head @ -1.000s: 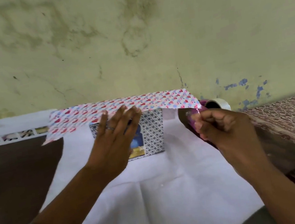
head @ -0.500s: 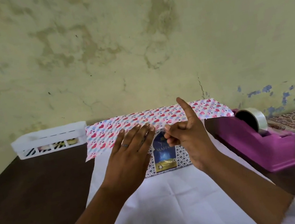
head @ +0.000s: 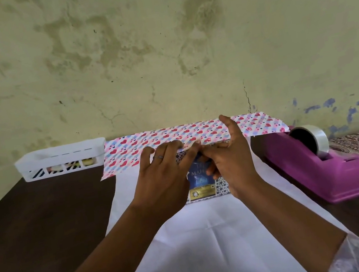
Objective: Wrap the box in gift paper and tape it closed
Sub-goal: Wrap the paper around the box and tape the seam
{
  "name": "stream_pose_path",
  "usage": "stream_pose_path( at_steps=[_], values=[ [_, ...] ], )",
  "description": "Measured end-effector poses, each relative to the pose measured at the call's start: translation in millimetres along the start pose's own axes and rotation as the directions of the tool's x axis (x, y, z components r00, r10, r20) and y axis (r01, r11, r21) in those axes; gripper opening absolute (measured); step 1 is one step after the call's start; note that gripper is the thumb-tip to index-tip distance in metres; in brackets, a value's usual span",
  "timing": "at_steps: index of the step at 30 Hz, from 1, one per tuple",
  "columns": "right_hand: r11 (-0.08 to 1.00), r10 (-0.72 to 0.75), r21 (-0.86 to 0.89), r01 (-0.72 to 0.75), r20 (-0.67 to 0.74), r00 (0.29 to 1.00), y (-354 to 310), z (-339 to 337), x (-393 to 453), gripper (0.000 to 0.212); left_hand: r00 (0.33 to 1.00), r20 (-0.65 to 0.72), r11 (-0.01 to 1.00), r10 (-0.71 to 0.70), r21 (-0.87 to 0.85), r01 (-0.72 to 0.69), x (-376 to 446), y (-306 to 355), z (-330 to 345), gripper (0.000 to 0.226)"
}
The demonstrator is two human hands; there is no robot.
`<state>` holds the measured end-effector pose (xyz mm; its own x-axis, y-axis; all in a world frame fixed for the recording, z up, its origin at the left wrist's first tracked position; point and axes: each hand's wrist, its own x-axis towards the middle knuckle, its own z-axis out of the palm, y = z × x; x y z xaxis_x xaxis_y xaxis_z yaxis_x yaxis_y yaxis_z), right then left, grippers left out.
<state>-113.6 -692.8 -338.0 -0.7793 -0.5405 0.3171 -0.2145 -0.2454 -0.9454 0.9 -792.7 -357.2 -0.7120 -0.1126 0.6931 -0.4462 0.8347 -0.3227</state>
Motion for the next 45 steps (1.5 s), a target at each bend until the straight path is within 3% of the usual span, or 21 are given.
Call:
stream_pose_path(
  at_steps=[8, 12, 17, 21, 25, 27, 30, 34, 36, 39, 42, 45],
  values=[
    [0.997, -0.03, -0.078, 0.027, -0.045, 0.999, 15.6, 2.9, 7.4, 0.068, 0.995, 0.067, 0.992, -0.069, -0.105, 0.076, 17.2, 0.4, -15.1, 0.063],
    [0.961, -0.142, -0.249, 0.123, -0.061, 0.988, 21.3, 3.0, 3.6, 0.065, 0.988, 0.136, 0.981, -0.075, -0.166, 0.097, 25.5, -1.8, -21.2, 0.058],
    [0.896, -0.213, -0.404, 0.186, -0.024, 0.977, 17.0, 3.1, -1.4, 0.07, 0.996, 0.019, 0.972, -0.083, -0.217, 0.085, 27.5, -4.0, -17.7, 0.036],
    [0.882, -0.157, -0.456, 0.119, -0.045, 0.987, 13.8, -1.3, 1.1, 0.079, 0.993, -0.07, 0.969, -0.092, -0.235, 0.073, 37.6, -4.2, -12.9, 0.032],
    [0.793, -0.168, -0.594, 0.132, -0.005, 0.986, 14.5, -14.2, -2.6, 0.091, 0.99, -0.071, 0.956, -0.12, -0.277, 0.095, 45.6, 3.1, -6.0, 0.013],
    [0.753, -0.164, -0.643, 0.141, 0.024, 0.986, 16.0, -22.5, -6.4, 0.094, 0.991, -0.035, 0.953, -0.132, -0.281, 0.117, 42.4, 8.2, -4.8, 0.021],
    [0.75, -0.177, -0.64, 0.165, 0.046, 0.983, 18.4, -35.8, -14.9, 0.093, 0.993, 0.045, 0.963, -0.111, -0.243, 0.119, 29.1, 11.4, -1.0, 0.059],
    [0.72, -0.261, -0.647, 0.251, 0.082, 0.962, 9.1, -46.3, -25.1, 0.067, 0.995, 0.056, 0.983, -0.088, -0.159, 0.096, 9.1, 12.8, 4.8, 0.096],
    [0.672, -0.28, -0.678, 0.3, 0.142, 0.949, 0.8, -50.9, -27.9, 0.048, 0.997, 0.03, 0.99, -0.064, -0.123, 0.067, 2.4, 9.9, 5.0, 0.098],
    [0.607, -0.169, -0.7, 0.378, 0.351, 0.921, -1.9, -61.0, -41.6, 0.029, 0.998, 0.043, 0.995, -0.052, -0.082, 0.055, -3.8, 8.8, 3.9, 0.098],
    [0.559, -0.032, -0.701, 0.443, 0.516, 0.856, 7.3, -68.6, -60.0, 0.033, 0.99, 0.114, 0.989, -0.083, -0.112, 0.096, -3.9, 15.8, -2.6, 0.094],
    [0.515, -0.15, -0.697, 0.499, 0.5, 0.853, 8.4, -75.2, -65.4, 0.032, 0.987, 0.105, 0.978, -0.118, -0.157, 0.134, -7.3, 20.6, -5.3, 0.093]
  ],
)
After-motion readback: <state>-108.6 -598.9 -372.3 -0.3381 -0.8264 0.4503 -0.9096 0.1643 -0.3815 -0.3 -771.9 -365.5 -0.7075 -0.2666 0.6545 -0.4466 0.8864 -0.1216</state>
